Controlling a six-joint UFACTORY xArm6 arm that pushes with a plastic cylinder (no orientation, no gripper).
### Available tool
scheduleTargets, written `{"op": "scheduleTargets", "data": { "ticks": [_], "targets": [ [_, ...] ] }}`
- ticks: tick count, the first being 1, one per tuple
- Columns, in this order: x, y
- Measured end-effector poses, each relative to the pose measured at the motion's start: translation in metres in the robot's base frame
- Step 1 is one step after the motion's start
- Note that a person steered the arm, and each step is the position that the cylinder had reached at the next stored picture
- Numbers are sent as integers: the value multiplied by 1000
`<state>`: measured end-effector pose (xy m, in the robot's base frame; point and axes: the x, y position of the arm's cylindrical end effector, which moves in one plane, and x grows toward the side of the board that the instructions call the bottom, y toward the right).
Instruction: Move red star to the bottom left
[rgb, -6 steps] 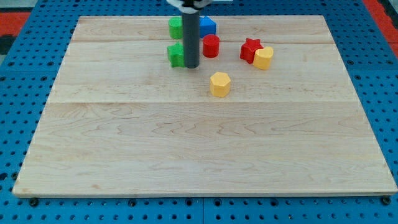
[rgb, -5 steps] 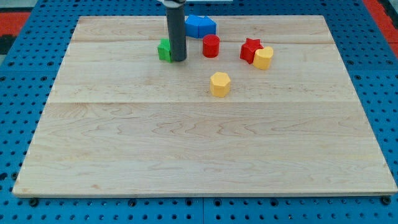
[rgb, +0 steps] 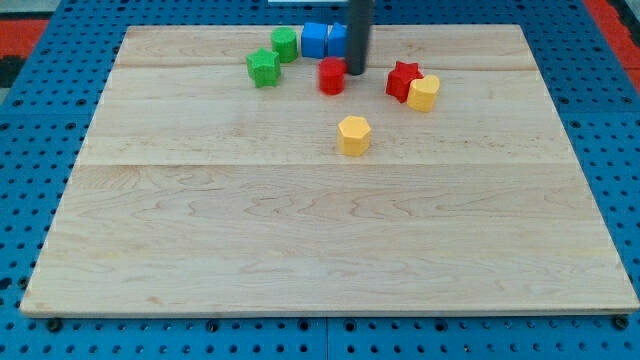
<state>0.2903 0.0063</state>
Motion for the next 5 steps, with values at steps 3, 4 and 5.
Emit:
{"op": "scheduleTargets", "data": {
  "ticks": [3,4,5],
  "targets": [
    [75,-116],
    [128,-160],
    [215,-193]
  ]
}}
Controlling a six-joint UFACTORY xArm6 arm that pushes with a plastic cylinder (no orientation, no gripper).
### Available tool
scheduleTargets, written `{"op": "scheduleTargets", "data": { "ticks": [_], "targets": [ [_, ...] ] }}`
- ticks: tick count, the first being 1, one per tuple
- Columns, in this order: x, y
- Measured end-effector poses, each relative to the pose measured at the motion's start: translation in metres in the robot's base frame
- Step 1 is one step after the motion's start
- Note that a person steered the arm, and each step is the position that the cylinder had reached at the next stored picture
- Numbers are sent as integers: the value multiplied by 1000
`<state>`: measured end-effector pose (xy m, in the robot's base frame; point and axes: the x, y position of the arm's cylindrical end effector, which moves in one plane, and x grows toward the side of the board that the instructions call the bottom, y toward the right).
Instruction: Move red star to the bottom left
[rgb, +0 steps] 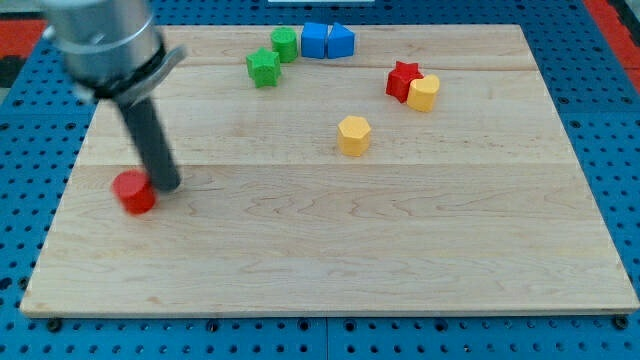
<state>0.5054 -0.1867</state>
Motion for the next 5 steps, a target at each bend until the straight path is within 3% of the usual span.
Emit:
{"op": "scheduleTargets", "data": {
  "ticks": [1,2,3,4,5],
  "targets": [
    [8,-15],
    [-22,-25],
    [-3,-87],
    [25,-35],
    [-12,9]
  ]
}}
